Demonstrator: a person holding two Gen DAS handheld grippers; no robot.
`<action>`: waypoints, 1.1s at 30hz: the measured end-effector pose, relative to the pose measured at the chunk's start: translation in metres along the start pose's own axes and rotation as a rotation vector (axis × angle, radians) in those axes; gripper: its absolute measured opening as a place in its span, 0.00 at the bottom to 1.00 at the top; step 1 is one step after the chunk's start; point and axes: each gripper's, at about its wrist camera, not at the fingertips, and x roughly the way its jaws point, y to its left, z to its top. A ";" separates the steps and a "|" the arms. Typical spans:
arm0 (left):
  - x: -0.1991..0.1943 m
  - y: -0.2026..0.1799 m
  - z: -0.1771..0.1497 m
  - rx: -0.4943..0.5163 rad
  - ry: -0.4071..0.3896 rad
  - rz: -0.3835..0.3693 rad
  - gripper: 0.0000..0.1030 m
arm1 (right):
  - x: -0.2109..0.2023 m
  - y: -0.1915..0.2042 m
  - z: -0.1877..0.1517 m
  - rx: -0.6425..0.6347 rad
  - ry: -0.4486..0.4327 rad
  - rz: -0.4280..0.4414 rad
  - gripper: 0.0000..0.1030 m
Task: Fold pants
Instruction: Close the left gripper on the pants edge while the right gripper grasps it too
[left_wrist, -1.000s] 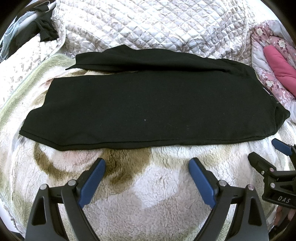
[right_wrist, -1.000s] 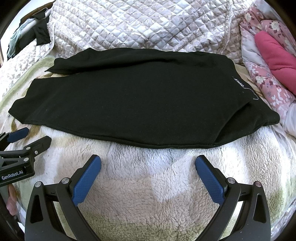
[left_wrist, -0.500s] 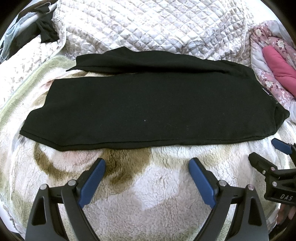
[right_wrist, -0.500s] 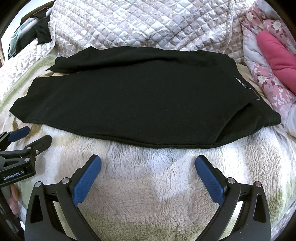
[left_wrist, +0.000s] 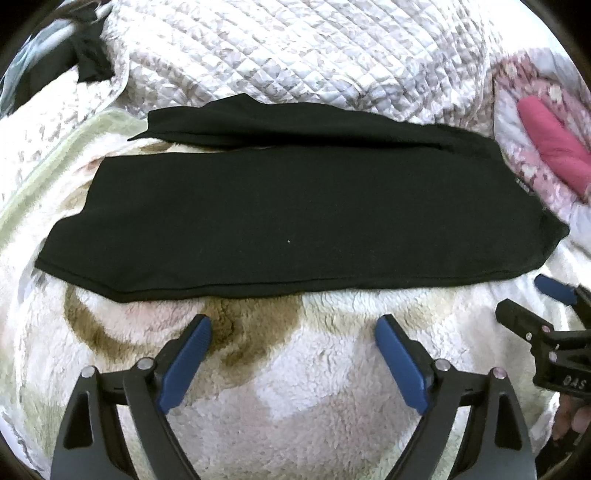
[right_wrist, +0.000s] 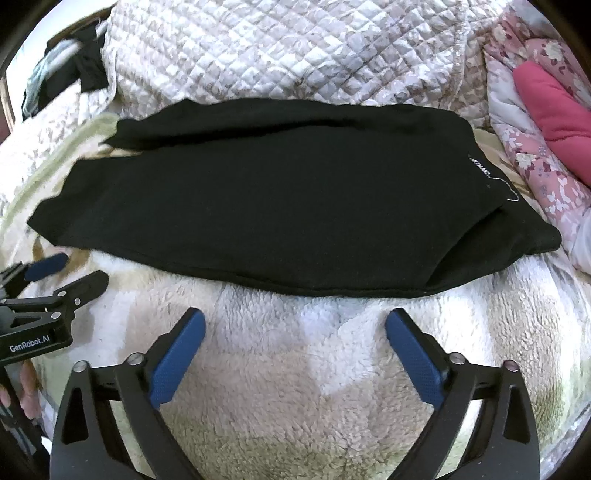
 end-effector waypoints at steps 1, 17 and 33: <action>-0.002 0.003 0.000 -0.021 -0.004 -0.009 0.83 | -0.003 -0.004 0.001 0.015 -0.007 0.010 0.87; 0.006 0.073 0.012 -0.362 -0.020 -0.188 0.71 | -0.007 -0.096 0.014 0.406 -0.054 0.087 0.68; 0.031 0.124 0.026 -0.529 -0.076 -0.161 0.36 | 0.007 -0.152 0.042 0.618 -0.130 0.083 0.49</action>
